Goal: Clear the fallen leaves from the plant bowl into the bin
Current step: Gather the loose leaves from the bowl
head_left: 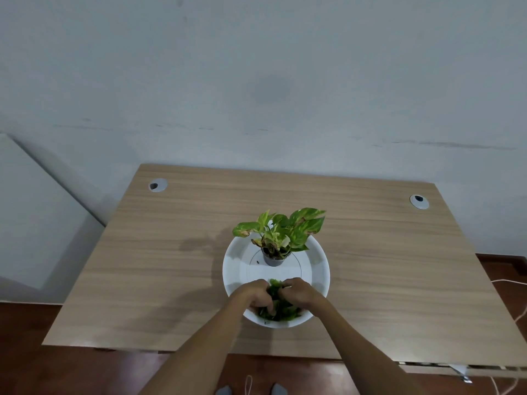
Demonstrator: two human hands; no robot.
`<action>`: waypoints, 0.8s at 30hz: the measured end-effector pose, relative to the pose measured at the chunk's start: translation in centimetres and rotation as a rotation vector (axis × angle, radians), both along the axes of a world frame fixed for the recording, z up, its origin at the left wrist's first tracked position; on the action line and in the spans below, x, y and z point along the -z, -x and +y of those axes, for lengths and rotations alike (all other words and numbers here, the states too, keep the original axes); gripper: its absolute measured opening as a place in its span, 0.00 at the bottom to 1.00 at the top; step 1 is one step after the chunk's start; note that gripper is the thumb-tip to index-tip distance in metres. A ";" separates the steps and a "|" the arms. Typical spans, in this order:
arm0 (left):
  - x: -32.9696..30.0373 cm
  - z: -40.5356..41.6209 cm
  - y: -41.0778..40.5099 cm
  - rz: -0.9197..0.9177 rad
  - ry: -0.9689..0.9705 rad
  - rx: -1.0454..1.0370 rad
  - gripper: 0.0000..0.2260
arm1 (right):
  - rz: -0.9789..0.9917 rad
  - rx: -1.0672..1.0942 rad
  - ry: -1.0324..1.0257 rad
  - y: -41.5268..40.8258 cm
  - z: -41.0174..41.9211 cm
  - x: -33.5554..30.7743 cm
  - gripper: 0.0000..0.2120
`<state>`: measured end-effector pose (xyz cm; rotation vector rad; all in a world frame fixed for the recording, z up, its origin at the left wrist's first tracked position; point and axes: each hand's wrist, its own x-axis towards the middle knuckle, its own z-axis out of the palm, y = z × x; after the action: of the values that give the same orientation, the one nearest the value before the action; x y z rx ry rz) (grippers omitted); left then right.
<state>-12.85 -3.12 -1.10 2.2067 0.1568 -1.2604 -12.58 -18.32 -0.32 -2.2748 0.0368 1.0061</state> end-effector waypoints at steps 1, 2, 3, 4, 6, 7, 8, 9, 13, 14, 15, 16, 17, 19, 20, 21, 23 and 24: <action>0.2 0.1 0.1 -0.015 0.000 0.003 0.23 | 0.013 -0.028 -0.018 0.1 -0.2 0.0 0.07; 0.3 0.2 0.3 -0.029 0.000 0.002 0.25 | 0.020 -0.081 -0.020 0.2 -0.5 0.0 0.09; 0.5 0.4 0.4 -0.047 -0.003 -0.002 0.27 | 0.015 -0.150 0.000 0.4 -0.6 0.0 0.14; 0.6 0.4 0.6 -0.067 -0.008 -0.006 0.29 | -0.007 -0.219 0.041 0.7 -0.5 0.0 0.18; 0.9 0.4 0.9 -0.103 -0.023 -0.018 0.32 | -0.101 -0.326 0.141 1.4 0.0 0.4 0.20; 1.0 0.3 1.0 -0.119 -0.029 -0.024 0.34 | -0.150 -0.351 0.182 1.7 0.4 0.7 0.20; 1.1 0.2 1.0 -0.134 -0.034 -0.026 0.35 | -0.192 -0.346 0.204 2.0 0.7 1.1 0.20; 1.2 0.2 1.1 -0.146 -0.037 -0.025 0.35 | -0.218 -0.317 0.211 2.3 0.9 1.4 0.21; 1.5 0.2 1.1 -0.157 -0.012 -0.075 0.35 | -0.298 -0.233 0.196 2.9 0.8 2.5 0.23; 1.7 0.3 1.2 -0.167 0.001 -0.107 0.33 | -0.319 -0.233 0.194 3.0 0.8 2.6 0.21; 1.9 0.3 1.4 -0.190 0.011 -0.139 0.30 | -0.340 -0.228 0.190 3.1 0.8 2.8 0.19; 2.2 0.3 1.6 -0.223 0.015 -0.169 0.27 | -0.352 -0.214 0.183 3.1 0.8 2.9 0.17; 2.4 0.3 1.8 -0.255 0.018 -0.201 0.26 | -0.359 -0.194 0.173 3.2 0.8 3.0 0.16; 2.7 0.4 2.3 -0.277 0.041 -0.268 0.25 | -0.352 -0.148 0.156 3.3 0.8 3.1 0.14; 2.6 0.4 2.4 -0.271 0.059 -0.298 0.24 | -0.344 -0.122 0.144 3.4 0.9 3.1 0.14; 2.5 0.5 2.4 -0.262 0.075 -0.320 0.23 | -0.337 -0.097 0.130 3.5 1.0 3.1 0.13; 2.2 0.7 2.4 -0.236 0.100 -0.348 0.21 | -0.317 -0.048 0.101 3.5 1.2 3.1 0.10; 2.1 0.8 2.3 -0.222 0.111 -0.358 0.20 | -0.303 -0.031 0.088 3.4 1.3 3.0 0.09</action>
<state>-15.17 -2.34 -3.18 2.0892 0.3663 -0.8060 -15.95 -17.06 -3.34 -2.4923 -0.0837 0.6769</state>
